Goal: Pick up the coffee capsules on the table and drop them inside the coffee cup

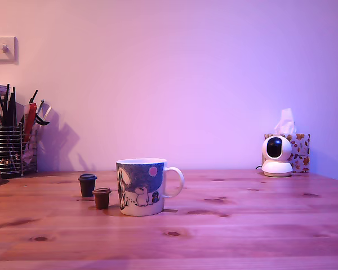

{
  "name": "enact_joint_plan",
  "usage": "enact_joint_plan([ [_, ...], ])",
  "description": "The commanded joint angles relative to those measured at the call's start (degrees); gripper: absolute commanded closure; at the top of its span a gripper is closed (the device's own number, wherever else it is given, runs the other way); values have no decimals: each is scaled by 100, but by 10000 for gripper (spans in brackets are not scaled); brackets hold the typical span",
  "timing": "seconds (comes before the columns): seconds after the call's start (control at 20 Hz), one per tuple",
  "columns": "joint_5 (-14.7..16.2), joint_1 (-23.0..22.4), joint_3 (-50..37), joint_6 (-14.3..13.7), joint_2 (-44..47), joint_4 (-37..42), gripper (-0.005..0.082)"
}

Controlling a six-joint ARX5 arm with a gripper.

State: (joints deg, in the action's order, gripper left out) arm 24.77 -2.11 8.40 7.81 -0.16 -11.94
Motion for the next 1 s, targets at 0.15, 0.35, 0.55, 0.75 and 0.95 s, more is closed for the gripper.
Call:
enact_joint_plan([
  [0.15,79,15,461,-232,490,-527,793],
  [0.35,278,7,1117,-857,1480,-1174,793],
  [0.55,542,7,1545,-1714,2398,-1449,793],
  [0.75,909,7,1561,-2120,3016,-986,793],
  [0.95,979,7,1561,-2789,3659,-861,793],
])
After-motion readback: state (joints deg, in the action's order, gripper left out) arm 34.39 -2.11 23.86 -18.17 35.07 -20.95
